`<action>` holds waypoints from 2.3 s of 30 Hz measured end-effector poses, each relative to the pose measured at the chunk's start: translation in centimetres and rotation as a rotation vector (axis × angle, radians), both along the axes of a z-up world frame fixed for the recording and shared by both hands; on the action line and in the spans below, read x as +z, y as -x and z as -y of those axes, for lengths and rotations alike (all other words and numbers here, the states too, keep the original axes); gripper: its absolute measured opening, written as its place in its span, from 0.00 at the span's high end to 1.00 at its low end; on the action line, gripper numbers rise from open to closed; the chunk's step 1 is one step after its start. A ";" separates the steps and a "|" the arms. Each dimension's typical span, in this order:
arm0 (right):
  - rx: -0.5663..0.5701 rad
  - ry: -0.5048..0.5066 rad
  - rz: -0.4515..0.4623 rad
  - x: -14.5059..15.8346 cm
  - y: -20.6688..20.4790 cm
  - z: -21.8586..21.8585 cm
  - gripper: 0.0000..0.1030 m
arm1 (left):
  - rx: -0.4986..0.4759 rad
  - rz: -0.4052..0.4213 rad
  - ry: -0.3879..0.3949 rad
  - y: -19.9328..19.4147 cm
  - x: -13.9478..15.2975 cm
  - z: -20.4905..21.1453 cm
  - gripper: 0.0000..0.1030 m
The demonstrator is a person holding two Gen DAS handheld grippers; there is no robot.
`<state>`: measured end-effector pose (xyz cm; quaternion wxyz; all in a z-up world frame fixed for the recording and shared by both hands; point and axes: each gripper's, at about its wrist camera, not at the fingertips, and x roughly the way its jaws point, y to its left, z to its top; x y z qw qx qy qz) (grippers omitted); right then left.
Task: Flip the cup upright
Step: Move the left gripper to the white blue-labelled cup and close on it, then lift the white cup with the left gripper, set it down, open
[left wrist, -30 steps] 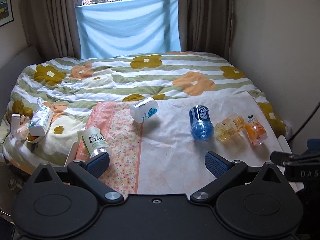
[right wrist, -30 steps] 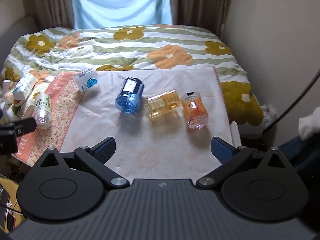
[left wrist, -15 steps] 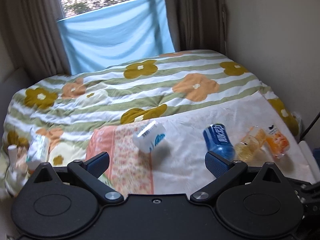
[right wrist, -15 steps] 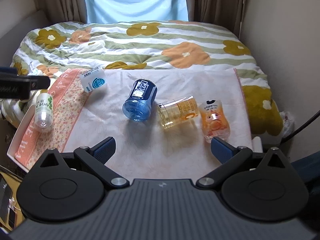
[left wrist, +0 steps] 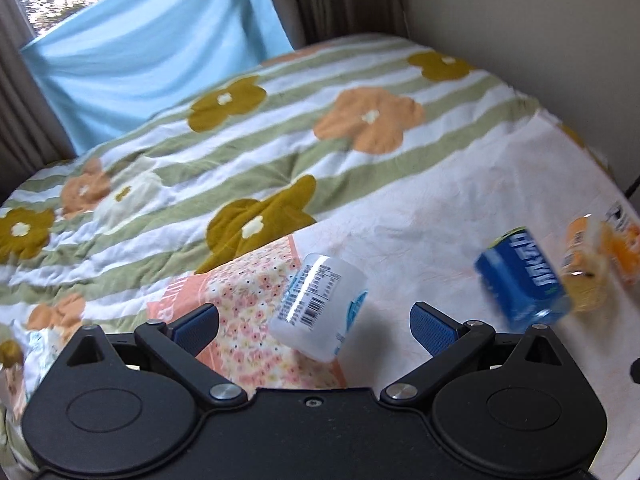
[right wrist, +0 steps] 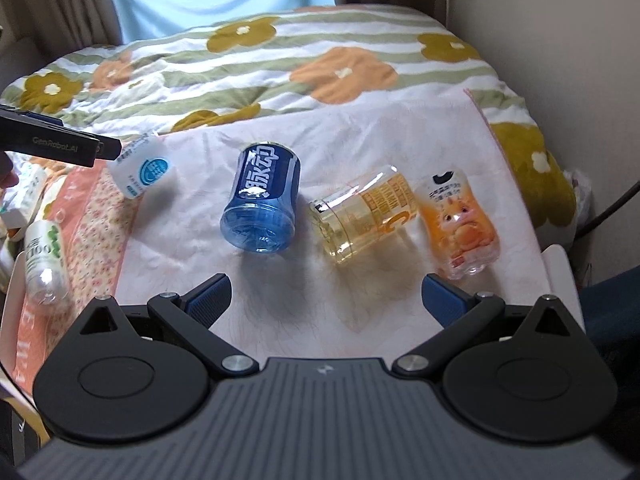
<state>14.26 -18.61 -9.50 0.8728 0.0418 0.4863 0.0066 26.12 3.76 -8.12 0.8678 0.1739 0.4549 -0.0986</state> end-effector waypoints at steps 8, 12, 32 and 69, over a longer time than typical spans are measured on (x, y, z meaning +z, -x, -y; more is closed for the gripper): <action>-0.069 -0.011 -0.067 -2.2 -1.6 -1.1 0.00 | -0.069 -0.099 -0.017 -4.2 -3.7 -0.9 0.01; -0.112 -0.012 -0.096 -3.1 -2.3 -1.2 0.00 | -0.104 -0.175 -0.010 -5.6 -5.4 -0.8 0.05; -0.187 0.003 -0.141 -4.1 -3.1 -0.9 0.00 | -0.156 -0.281 -0.037 -7.1 -7.8 -0.6 0.32; 0.091 0.003 -0.038 -0.8 5.8 3.6 0.00 | 0.299 -0.276 0.214 13.2 -4.9 5.0 0.32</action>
